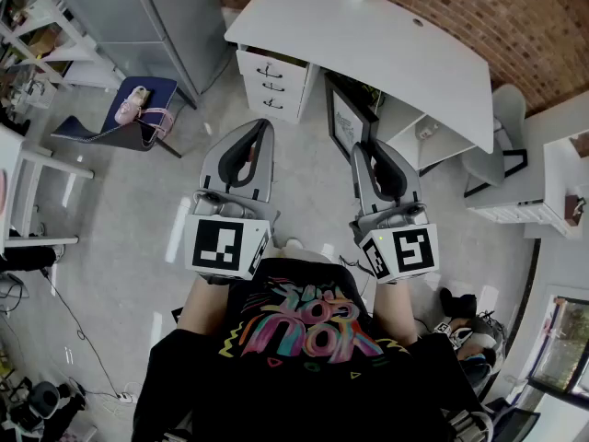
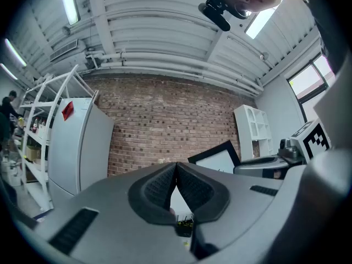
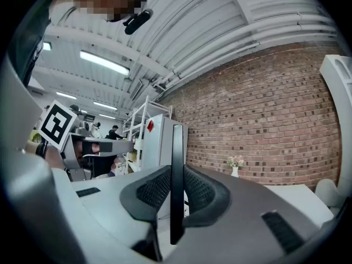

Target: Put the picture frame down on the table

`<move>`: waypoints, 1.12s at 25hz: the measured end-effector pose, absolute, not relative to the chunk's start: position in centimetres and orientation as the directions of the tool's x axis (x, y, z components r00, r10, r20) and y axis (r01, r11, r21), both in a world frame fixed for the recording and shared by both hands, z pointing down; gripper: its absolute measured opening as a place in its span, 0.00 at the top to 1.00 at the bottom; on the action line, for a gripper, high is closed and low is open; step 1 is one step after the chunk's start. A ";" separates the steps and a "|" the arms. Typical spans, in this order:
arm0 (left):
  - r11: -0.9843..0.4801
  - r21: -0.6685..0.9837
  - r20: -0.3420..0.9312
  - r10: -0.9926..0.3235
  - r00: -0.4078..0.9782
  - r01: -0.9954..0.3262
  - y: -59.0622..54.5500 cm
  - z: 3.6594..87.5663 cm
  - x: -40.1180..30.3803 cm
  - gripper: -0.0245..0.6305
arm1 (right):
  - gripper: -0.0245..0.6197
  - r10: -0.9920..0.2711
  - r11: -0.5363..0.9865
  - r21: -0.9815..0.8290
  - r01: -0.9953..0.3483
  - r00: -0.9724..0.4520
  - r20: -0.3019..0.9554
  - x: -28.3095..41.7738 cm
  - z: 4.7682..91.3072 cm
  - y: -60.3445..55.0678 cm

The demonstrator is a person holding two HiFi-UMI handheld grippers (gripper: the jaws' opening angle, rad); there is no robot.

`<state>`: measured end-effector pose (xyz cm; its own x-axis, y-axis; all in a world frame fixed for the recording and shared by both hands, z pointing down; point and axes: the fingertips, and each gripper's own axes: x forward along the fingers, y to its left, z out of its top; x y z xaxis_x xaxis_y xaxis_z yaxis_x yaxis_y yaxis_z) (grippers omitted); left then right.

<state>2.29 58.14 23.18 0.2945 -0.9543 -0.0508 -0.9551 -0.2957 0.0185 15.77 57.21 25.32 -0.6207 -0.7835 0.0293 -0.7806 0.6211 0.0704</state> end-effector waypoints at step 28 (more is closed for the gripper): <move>-0.237 0.046 -0.107 -0.967 0.231 -0.971 50.9 23.6 5.9 0.93 | 0.83 -0.740 0.672 0.053 -0.739 -0.672 0.029 19.3 27.0 50.6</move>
